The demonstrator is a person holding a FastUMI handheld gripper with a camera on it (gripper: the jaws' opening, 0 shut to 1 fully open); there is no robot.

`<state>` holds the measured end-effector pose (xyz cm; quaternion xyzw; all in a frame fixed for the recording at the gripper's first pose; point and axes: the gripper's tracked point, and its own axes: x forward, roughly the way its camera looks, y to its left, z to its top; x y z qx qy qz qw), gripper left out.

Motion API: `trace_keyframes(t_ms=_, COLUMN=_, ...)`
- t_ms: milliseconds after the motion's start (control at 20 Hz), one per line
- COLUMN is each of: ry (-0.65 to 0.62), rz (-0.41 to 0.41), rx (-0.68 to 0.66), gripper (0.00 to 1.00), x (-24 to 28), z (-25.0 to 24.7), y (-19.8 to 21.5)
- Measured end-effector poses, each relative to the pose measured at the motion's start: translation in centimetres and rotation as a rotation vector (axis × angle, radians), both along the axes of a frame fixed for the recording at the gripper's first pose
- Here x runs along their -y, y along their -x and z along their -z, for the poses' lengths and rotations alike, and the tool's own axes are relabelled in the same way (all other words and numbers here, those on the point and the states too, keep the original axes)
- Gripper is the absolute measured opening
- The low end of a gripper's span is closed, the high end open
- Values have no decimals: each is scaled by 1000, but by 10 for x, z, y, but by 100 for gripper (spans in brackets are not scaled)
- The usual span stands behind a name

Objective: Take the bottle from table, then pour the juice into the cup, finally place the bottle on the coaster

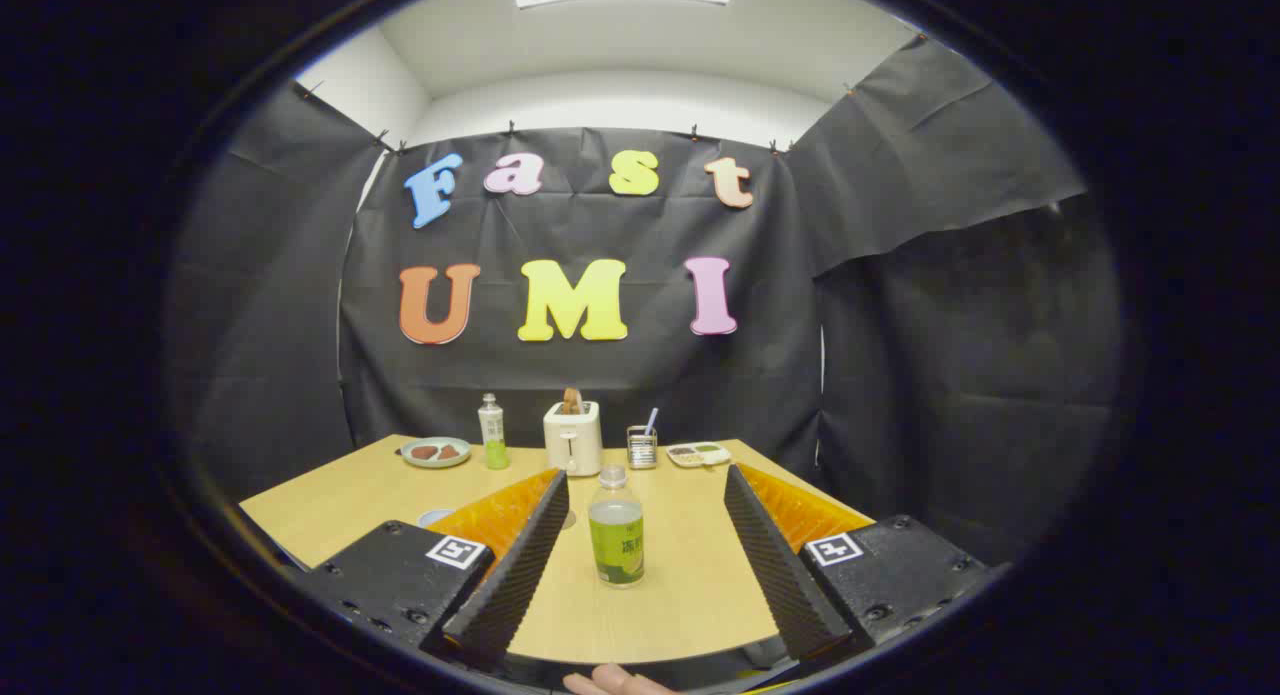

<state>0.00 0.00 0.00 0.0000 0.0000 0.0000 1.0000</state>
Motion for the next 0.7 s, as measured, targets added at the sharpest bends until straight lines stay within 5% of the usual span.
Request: trace_keyframes(t_ms=700, ry=33, rz=-25, rx=20, gripper=100, x=0, z=-5, y=12)
